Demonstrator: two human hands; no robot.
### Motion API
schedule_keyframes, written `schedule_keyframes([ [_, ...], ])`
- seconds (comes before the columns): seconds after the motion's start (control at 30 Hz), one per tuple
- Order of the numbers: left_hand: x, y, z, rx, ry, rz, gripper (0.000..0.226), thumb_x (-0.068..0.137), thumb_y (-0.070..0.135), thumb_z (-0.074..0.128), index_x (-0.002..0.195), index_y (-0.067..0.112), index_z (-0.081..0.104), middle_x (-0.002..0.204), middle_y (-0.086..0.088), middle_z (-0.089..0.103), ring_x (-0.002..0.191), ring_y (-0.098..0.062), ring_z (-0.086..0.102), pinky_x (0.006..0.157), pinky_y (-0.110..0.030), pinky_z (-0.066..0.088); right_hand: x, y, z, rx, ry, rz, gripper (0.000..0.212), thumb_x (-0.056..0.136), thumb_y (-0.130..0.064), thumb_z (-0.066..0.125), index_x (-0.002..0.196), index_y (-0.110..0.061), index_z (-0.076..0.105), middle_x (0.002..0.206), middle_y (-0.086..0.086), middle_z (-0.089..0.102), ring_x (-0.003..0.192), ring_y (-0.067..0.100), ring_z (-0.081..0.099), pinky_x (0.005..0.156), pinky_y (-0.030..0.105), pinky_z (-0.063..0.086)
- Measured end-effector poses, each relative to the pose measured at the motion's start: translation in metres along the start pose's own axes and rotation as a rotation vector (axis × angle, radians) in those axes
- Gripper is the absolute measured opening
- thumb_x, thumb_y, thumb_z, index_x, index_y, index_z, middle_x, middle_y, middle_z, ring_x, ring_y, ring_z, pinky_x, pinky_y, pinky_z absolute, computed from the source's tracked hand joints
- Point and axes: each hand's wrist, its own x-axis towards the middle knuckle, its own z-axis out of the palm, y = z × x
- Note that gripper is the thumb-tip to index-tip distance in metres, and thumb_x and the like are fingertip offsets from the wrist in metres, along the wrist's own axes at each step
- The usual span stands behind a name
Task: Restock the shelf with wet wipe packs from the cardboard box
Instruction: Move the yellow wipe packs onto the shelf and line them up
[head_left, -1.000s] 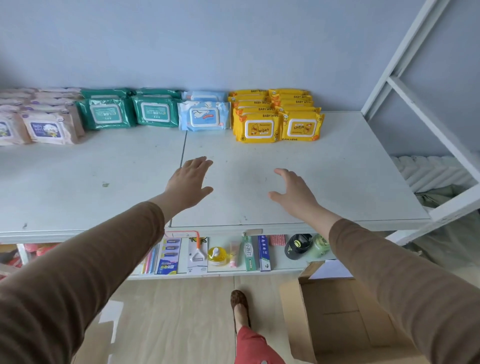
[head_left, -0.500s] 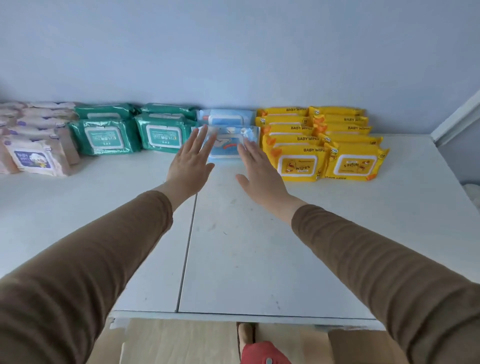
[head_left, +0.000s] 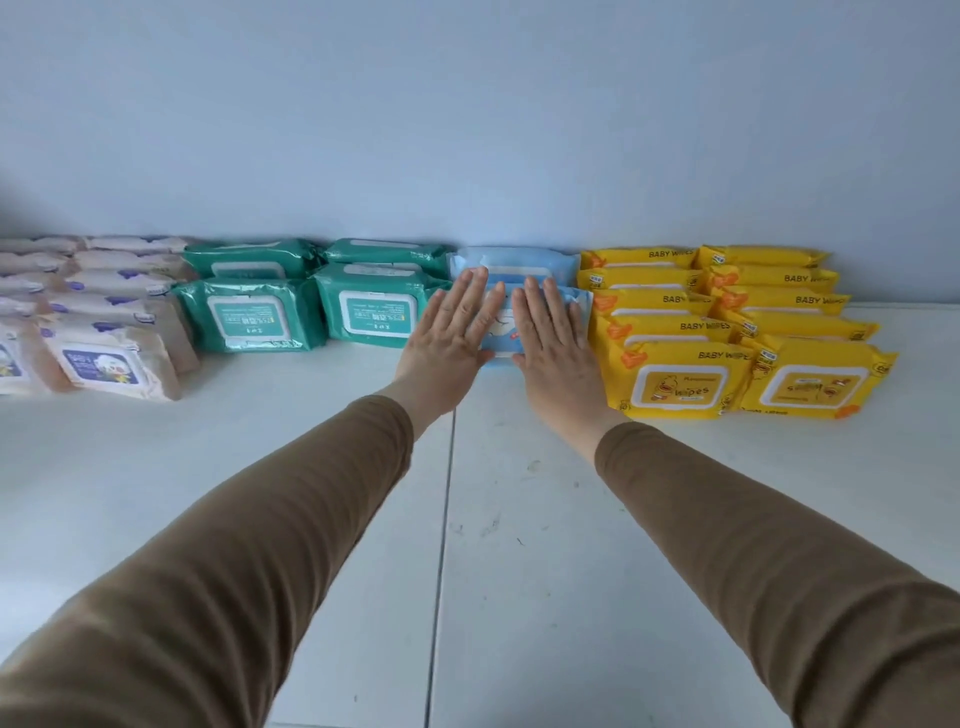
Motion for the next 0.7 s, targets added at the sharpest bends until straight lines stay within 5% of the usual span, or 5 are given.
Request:
schedule_keyframes([
  [0.17, -0.022, -0.037, -0.016, 0.007, 0.034, 0.128, 0.08, 0.098, 0.045, 0.045, 0.158, 0.023, -0.003, 0.166, -0.001, -0.008, 0.152, -0.021, -0.008, 0.124, -0.044, 0.007, 0.001, -0.029, -0.02, 0.17, 0.052, 0.138, 0.083, 0.091, -0.017, 0.06, 0.159, -0.01, 0.011, 0.167, 0.011, 0.005, 0.154, 0.032, 0.0, 0.124, 0.052, 0.006],
  [0.3, -0.058, -0.13, -0.023, -0.039, 0.067, 0.021, 0.081, 0.096, 0.045, 0.051, 0.158, 0.023, 0.005, 0.166, -0.004, 0.004, 0.153, -0.024, -0.001, 0.124, -0.043, 0.004, 0.039, -0.093, -0.044, 0.344, 0.089, 0.082, 0.083, 0.087, -0.02, 0.067, 0.156, -0.011, 0.023, 0.165, 0.01, 0.015, 0.153, 0.032, 0.012, 0.124, 0.048, 0.014],
  [0.5, -0.069, -0.272, -0.034, 0.033, -0.006, -0.05, 0.103, 0.085, 0.054, 0.064, 0.158, 0.021, 0.0, 0.165, -0.009, 0.001, 0.152, -0.029, -0.001, 0.122, -0.042, 0.0, 0.124, -0.159, -0.053, 0.176, -0.044, 0.003, 0.093, 0.076, -0.039, 0.081, 0.151, -0.012, 0.034, 0.154, 0.011, 0.035, 0.139, 0.035, 0.033, 0.119, 0.042, 0.026],
  [0.7, -0.054, -0.304, -0.025, 0.004, -0.049, 0.112, 0.108, 0.078, 0.064, 0.066, 0.158, 0.018, 0.009, 0.139, -0.008, 0.041, 0.123, -0.031, 0.038, 0.106, -0.043, 0.035, 0.126, -0.16, -0.047, 0.084, -0.178, 0.015, 0.091, 0.075, -0.027, 0.084, 0.152, -0.02, 0.035, 0.148, 0.006, 0.042, 0.133, 0.029, 0.041, 0.111, 0.038, 0.034],
])
